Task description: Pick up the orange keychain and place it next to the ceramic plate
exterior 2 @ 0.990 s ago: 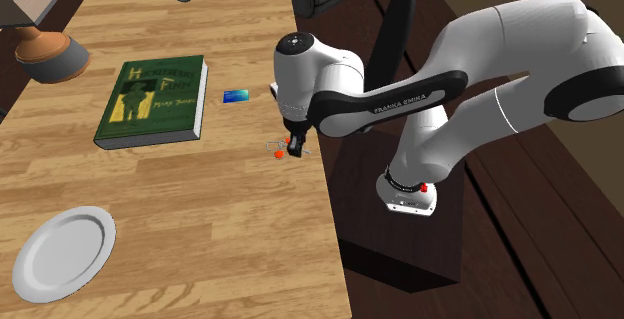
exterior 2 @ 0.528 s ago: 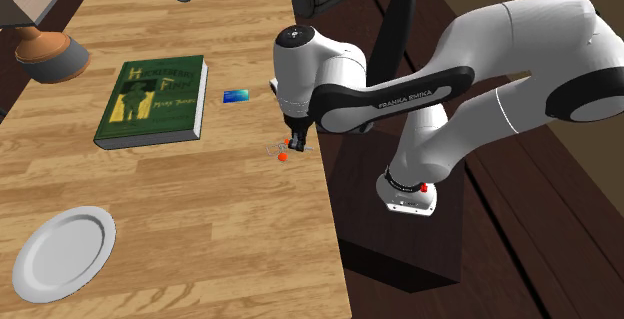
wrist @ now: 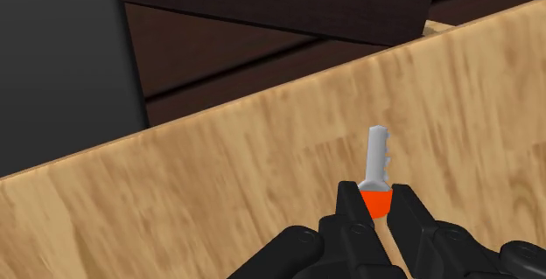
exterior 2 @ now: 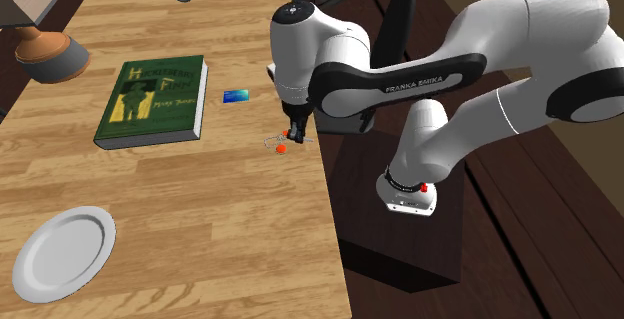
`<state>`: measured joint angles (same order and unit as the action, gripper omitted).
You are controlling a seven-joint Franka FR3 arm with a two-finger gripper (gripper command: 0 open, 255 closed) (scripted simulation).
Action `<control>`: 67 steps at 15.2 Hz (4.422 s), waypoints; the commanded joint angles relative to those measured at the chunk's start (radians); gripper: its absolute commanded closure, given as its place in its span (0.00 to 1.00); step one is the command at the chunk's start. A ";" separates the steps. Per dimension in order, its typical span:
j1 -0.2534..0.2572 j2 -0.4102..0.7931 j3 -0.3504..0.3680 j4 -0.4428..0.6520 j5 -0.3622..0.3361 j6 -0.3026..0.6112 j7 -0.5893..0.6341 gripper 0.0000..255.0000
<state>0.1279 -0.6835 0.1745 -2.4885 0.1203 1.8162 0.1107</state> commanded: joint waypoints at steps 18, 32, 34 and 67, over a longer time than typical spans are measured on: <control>-0.011 0.567 0.139 0.561 -0.077 0.006 0.183 1.00; 0.103 1.109 0.176 1.219 -0.258 -0.139 0.331 1.00; 0.099 1.105 0.175 1.186 -0.257 -0.110 0.331 1.00; 0.098 1.103 0.175 1.176 -0.256 -0.101 0.331 0.00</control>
<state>0.2257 0.4195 0.3495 -1.3129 -0.1362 1.7152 0.4414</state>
